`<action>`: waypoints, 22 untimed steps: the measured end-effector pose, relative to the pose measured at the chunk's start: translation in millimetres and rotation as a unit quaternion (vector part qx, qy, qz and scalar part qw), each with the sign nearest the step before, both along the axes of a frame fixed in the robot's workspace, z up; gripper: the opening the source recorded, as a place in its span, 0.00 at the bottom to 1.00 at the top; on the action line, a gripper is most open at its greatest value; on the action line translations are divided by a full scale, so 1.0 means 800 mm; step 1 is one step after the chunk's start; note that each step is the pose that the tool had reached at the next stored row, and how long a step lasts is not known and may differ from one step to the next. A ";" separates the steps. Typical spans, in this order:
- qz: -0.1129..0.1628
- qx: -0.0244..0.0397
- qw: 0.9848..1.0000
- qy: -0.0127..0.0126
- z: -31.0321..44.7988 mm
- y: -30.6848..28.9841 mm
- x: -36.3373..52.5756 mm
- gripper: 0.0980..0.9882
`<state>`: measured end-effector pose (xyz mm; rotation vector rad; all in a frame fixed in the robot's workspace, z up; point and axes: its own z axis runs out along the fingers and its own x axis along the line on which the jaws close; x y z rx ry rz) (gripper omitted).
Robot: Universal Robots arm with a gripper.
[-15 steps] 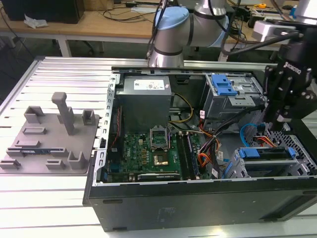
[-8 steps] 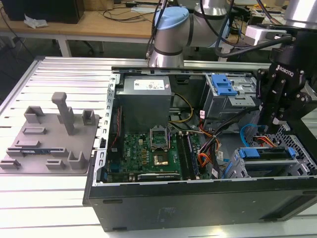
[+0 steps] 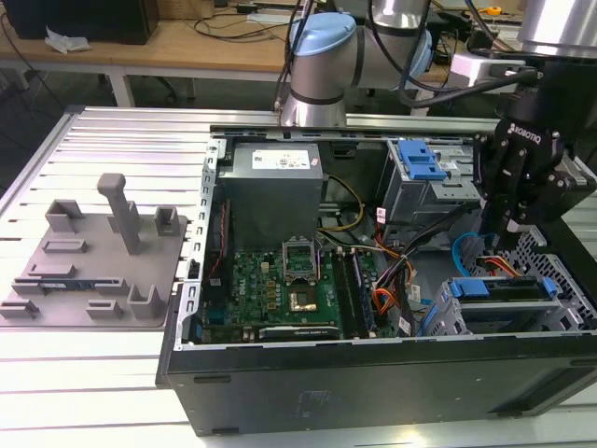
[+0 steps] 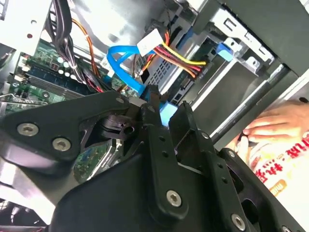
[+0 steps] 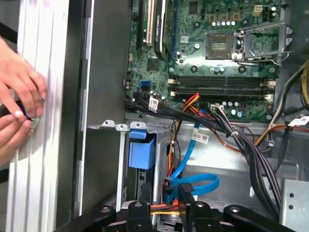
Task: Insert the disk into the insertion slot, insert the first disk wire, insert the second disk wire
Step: 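Insert the second disk wire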
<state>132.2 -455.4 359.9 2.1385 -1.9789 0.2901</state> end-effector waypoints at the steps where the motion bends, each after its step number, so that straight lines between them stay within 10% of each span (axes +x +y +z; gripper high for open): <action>1: 0.000 -0.002 1.000 -0.002 -0.0002 0.0010 -0.002 0.30; 3: 0.003 -0.008 1.000 -0.025 -0.0012 0.0064 -0.004 0.30; 4: 0.003 -0.011 0.999 -0.033 -0.0014 0.0078 -0.011 0.30; 5: 0.003 -0.012 0.999 -0.035 -0.0018 0.0091 -0.021 0.30; 17: 0.027 -0.023 0.999 -0.030 -0.0030 0.0108 -0.020 0.30; 22: 0.026 -0.023 0.999 -0.021 -0.0038 0.0110 -0.013 0.30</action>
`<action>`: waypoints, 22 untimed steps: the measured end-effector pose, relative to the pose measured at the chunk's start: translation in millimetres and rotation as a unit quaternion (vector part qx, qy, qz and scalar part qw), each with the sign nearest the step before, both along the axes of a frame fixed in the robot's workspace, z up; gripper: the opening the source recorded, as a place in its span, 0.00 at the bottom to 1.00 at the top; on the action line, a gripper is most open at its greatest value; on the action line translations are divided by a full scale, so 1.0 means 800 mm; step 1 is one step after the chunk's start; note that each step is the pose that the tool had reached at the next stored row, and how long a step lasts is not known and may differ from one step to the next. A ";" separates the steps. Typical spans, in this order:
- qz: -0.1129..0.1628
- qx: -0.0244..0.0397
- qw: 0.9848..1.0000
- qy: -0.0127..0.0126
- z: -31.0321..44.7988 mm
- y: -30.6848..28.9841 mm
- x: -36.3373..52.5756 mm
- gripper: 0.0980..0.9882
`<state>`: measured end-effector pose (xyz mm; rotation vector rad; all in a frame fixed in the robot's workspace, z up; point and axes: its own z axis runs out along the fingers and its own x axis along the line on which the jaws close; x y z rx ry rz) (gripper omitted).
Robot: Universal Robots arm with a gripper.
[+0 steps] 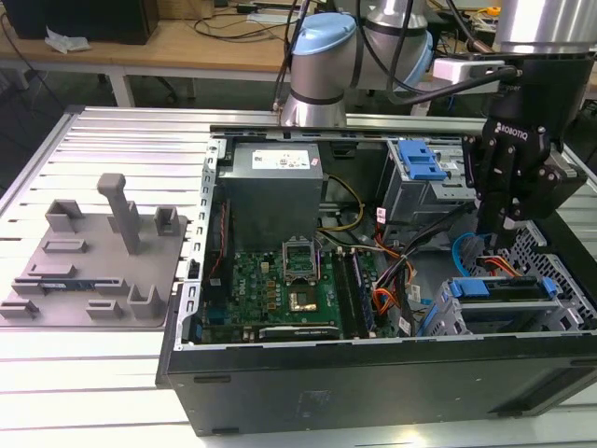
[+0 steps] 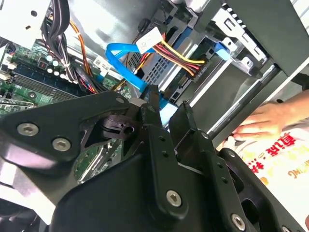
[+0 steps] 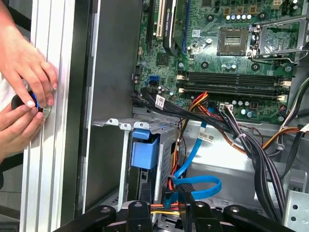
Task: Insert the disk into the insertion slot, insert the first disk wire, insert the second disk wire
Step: 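Insert the second disk wire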
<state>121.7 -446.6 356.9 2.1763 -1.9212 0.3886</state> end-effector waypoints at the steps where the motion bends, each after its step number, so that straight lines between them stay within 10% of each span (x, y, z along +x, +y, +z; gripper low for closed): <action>1: 0.000 0.000 1.000 0.000 0.0000 0.0000 0.000 0.30; 5: -0.006 0.000 1.000 0.003 -0.0006 -0.0001 0.000 0.30; 8: -0.007 0.000 1.000 0.012 -0.0023 -0.0001 0.001 0.30; 22: 0.015 -0.001 1.000 0.014 -0.0026 -0.0001 0.002 0.30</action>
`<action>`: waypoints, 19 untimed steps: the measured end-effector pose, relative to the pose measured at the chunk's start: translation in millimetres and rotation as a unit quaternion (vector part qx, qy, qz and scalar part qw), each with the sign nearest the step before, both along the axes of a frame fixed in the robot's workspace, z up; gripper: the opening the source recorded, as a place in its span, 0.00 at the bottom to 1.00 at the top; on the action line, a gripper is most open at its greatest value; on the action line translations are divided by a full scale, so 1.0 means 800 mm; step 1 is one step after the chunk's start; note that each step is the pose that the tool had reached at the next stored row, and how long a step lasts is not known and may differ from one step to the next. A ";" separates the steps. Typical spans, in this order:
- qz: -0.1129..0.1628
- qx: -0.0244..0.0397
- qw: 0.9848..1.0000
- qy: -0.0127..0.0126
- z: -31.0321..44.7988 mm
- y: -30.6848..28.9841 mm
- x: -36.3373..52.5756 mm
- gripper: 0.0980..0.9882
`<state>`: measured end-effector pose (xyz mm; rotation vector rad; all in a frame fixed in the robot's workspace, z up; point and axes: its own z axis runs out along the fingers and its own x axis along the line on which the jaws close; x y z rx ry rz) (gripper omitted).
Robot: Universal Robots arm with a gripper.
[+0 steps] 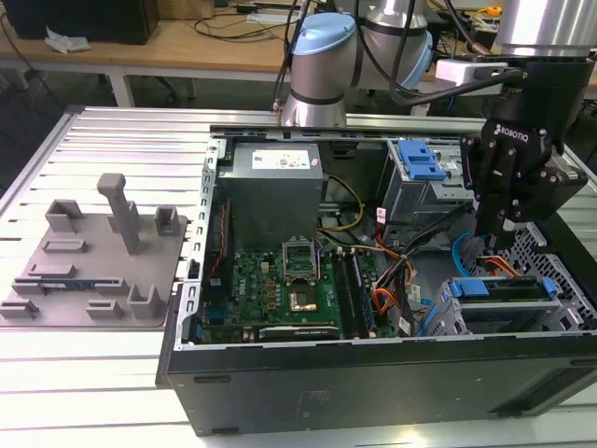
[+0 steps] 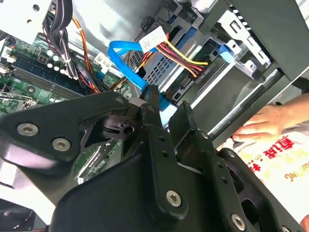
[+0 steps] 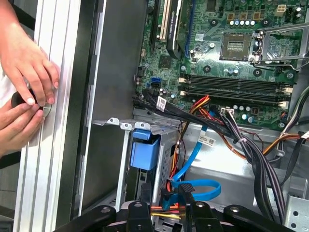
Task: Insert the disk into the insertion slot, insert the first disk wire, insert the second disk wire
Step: 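Insert the second disk wire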
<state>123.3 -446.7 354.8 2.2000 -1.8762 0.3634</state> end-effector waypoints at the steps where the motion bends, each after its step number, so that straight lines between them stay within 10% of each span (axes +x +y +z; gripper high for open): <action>1: 0.000 0.000 1.000 0.001 -0.0002 0.0000 0.000 0.28; 5: 0.001 0.000 1.000 0.007 -0.0005 0.0001 0.002 0.20; 19: 0.007 0.000 1.000 0.007 -0.0018 0.0001 0.003 0.07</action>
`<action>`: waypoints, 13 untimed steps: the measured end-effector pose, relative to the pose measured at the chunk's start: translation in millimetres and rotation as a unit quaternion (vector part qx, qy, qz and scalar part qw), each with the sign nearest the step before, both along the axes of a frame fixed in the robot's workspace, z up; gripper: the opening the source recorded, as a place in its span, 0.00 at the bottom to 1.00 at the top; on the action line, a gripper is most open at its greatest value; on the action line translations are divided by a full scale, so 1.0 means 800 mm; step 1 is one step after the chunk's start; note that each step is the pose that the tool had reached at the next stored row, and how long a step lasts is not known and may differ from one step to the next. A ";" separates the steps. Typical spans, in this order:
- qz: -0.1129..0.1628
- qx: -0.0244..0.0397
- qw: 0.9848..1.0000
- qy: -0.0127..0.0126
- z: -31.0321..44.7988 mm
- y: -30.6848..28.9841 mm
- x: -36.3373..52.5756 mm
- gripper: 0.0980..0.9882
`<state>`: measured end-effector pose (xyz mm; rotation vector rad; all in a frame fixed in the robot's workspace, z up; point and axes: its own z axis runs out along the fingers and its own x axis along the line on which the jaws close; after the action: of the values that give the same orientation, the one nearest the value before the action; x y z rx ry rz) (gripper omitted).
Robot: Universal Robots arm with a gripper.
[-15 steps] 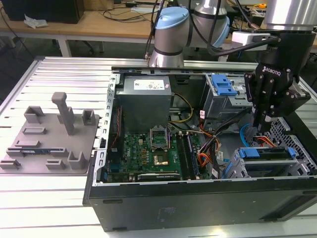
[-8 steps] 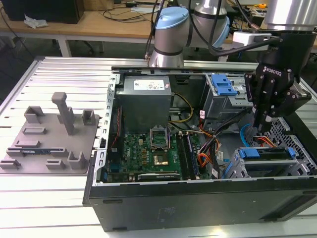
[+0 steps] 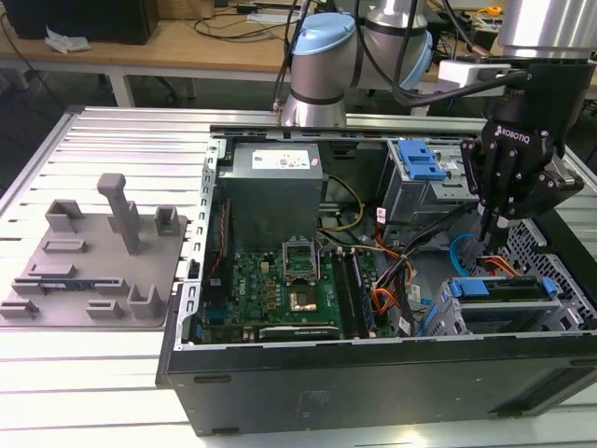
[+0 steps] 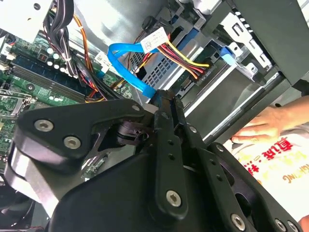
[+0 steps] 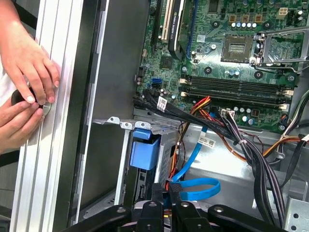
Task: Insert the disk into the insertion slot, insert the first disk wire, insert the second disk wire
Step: 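Insert the second disk wire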
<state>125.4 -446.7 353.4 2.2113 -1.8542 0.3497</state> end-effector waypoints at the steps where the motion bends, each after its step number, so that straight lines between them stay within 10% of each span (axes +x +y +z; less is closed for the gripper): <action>1: 0.000 0.000 1.000 0.000 0.0000 0.0000 0.000 0.07; 10: -0.061 0.003 0.998 0.000 -0.0008 0.0000 0.000 0.07; 13: -0.069 0.034 0.997 0.002 -0.0011 0.0000 0.001 0.07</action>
<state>126.1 -446.7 352.5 2.1078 -2.0324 0.2603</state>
